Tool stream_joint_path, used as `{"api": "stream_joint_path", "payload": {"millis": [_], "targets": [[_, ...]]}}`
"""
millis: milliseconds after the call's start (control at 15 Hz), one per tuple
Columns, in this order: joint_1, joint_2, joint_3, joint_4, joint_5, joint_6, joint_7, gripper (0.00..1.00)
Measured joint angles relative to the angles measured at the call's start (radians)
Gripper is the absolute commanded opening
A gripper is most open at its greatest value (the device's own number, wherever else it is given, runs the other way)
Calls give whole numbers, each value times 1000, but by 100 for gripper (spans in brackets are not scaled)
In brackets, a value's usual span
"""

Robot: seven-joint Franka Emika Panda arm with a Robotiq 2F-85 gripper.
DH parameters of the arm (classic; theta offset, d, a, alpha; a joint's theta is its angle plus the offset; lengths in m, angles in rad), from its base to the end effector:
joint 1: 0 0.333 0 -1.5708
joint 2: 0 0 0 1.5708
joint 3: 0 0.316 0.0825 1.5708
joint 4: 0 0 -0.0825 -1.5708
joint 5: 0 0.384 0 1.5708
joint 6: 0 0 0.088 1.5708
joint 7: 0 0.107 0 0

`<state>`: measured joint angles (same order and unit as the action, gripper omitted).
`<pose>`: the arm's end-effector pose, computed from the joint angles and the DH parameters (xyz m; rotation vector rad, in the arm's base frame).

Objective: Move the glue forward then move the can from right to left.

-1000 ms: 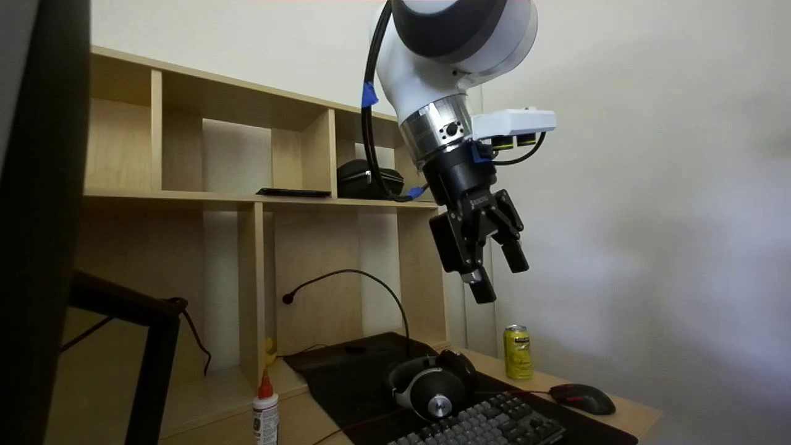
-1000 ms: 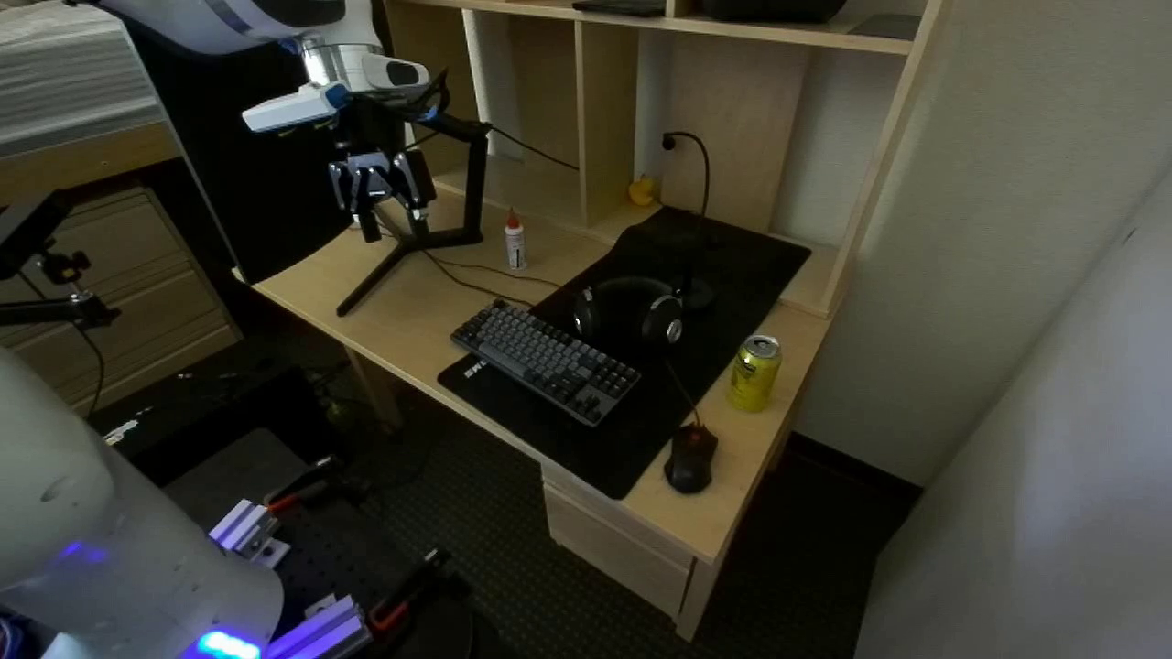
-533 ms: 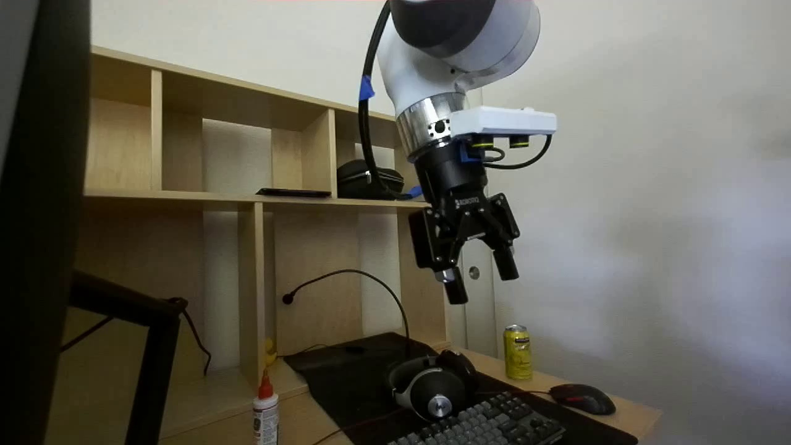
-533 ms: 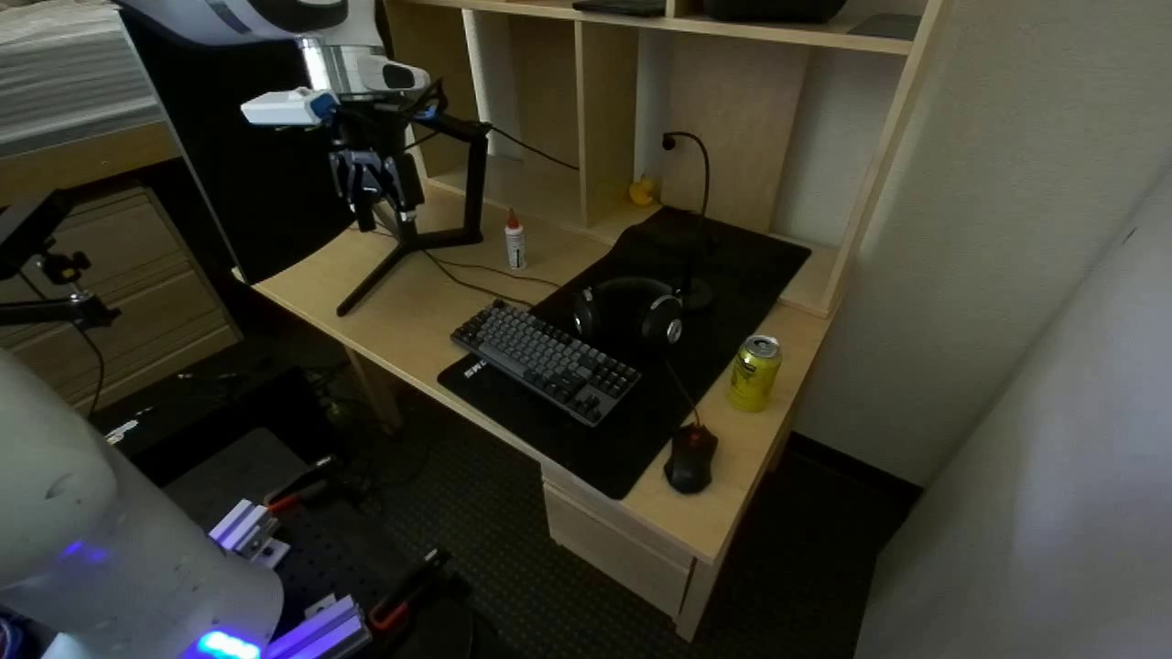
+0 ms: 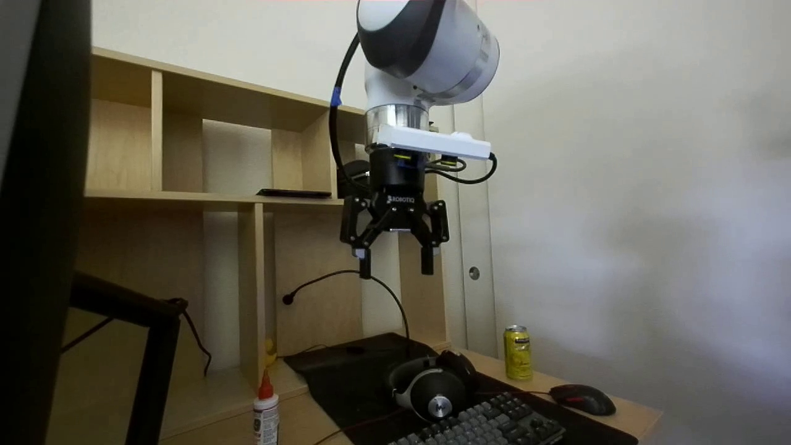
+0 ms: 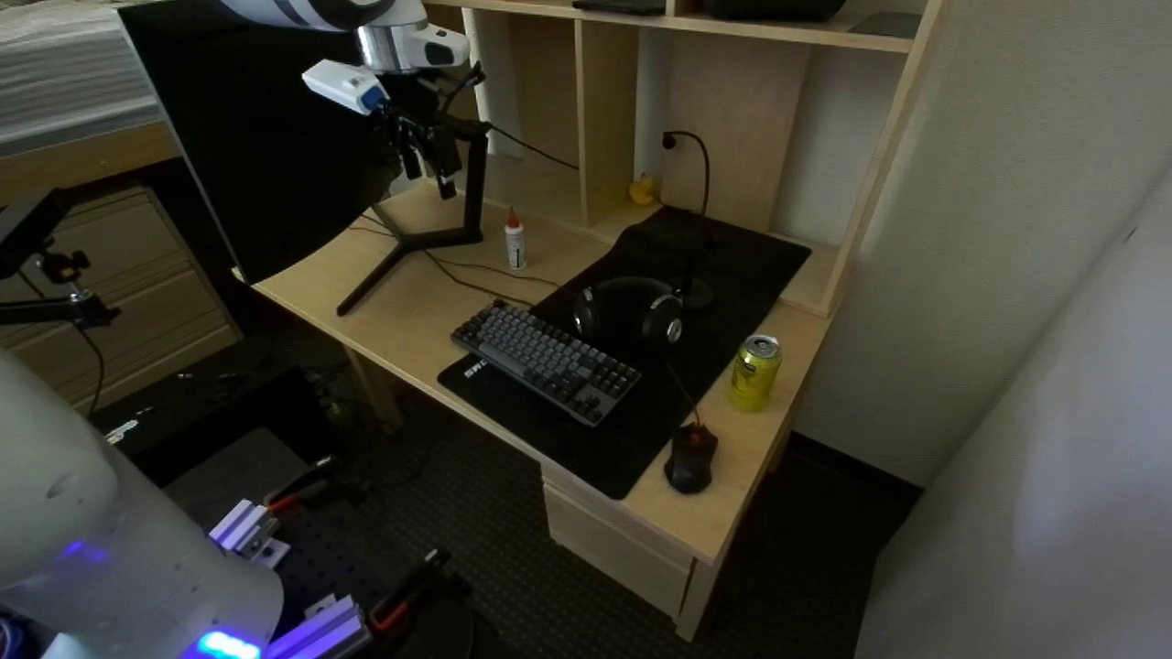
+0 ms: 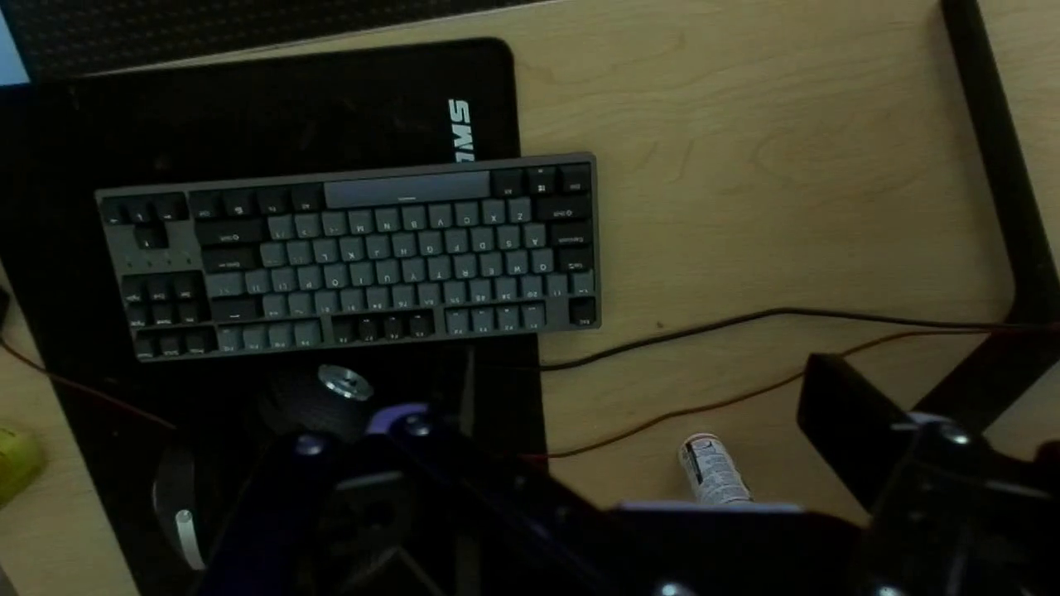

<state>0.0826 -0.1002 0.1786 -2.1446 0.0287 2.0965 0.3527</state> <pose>0.5050 0.1381 0.4508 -3.1141 0.1647 -0.0718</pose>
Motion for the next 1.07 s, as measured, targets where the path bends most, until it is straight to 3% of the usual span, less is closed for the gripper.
{"api": "stream_joint_path", "payload": {"millis": [200,333,733,1067], "targets": [[8,15,1,1,-41,-20,50,100],[18,100,1,38,-37,2,103,100],[72,436,-16,325,-2,141,216,100],[85,428,-32,321,-8,137,218,100]]}}
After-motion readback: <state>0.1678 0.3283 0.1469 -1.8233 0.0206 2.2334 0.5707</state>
